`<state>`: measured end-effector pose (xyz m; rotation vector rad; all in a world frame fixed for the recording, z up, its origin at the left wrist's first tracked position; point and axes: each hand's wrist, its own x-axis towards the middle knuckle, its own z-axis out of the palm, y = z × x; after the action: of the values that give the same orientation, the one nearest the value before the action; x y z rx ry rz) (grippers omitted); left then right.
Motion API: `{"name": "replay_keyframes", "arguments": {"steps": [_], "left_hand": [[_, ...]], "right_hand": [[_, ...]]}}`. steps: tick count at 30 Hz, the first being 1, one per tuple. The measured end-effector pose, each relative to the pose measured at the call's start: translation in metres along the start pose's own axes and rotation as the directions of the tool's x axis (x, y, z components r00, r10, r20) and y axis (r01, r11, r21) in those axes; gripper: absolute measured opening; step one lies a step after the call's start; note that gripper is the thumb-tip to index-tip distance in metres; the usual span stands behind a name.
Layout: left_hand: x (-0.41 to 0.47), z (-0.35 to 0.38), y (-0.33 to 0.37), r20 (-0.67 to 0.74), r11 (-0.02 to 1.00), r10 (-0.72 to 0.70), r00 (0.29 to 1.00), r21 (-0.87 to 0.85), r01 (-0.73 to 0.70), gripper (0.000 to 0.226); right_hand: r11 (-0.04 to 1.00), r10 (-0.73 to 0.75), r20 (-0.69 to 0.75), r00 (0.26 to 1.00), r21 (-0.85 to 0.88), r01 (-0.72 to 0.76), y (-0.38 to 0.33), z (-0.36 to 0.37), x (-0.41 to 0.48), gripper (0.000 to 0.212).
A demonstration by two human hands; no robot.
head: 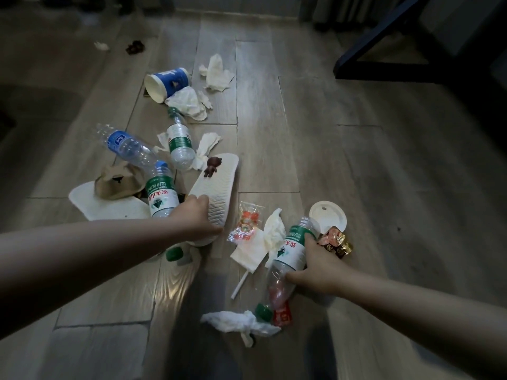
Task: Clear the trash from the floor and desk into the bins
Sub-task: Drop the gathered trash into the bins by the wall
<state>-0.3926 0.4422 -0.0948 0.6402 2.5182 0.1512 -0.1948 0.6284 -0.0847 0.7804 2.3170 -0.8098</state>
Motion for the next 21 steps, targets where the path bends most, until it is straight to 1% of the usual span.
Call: {"name": "replay_keyframes", "arguments": {"steps": [4,6,9,12,16,18,21], "left_hand": [[0.006,0.010,-0.007,0.043,0.998,-0.065,0.997,0.022,0.064,0.083],[0.011,0.013,-0.011,0.038,0.996,-0.087,0.995,0.007,0.087,0.085],[0.016,0.016,-0.014,0.020,0.993,-0.111,0.994,-0.035,0.111,0.085],[0.020,0.020,-0.013,0.004,0.991,-0.124,0.992,-0.044,0.124,0.088],[0.029,0.023,-0.008,-0.008,0.985,-0.154,0.988,-0.082,0.153,0.106],[0.034,0.022,-0.006,0.005,0.981,-0.173,0.985,-0.093,0.173,0.117],[0.039,0.022,-0.002,0.032,0.972,-0.208,0.978,-0.102,0.210,0.126]], "right_hand": [[0.998,-0.064,-0.030,0.997,0.016,0.065,-0.004,0.006,0.011,0.118],[0.995,-0.076,-0.066,0.995,0.064,0.080,-0.006,0.006,0.017,0.118],[0.986,-0.043,-0.123,0.991,0.155,0.062,-0.009,0.006,0.025,0.114],[0.990,-0.007,-0.139,0.990,0.139,0.027,-0.011,0.007,0.030,0.112],[0.988,0.013,-0.145,0.989,0.151,0.009,-0.011,0.012,0.034,0.117],[0.985,0.029,-0.132,0.991,0.171,-0.006,-0.010,0.014,0.035,0.116],[0.979,0.056,-0.126,0.991,0.201,-0.030,-0.007,0.016,0.036,0.116]]}}
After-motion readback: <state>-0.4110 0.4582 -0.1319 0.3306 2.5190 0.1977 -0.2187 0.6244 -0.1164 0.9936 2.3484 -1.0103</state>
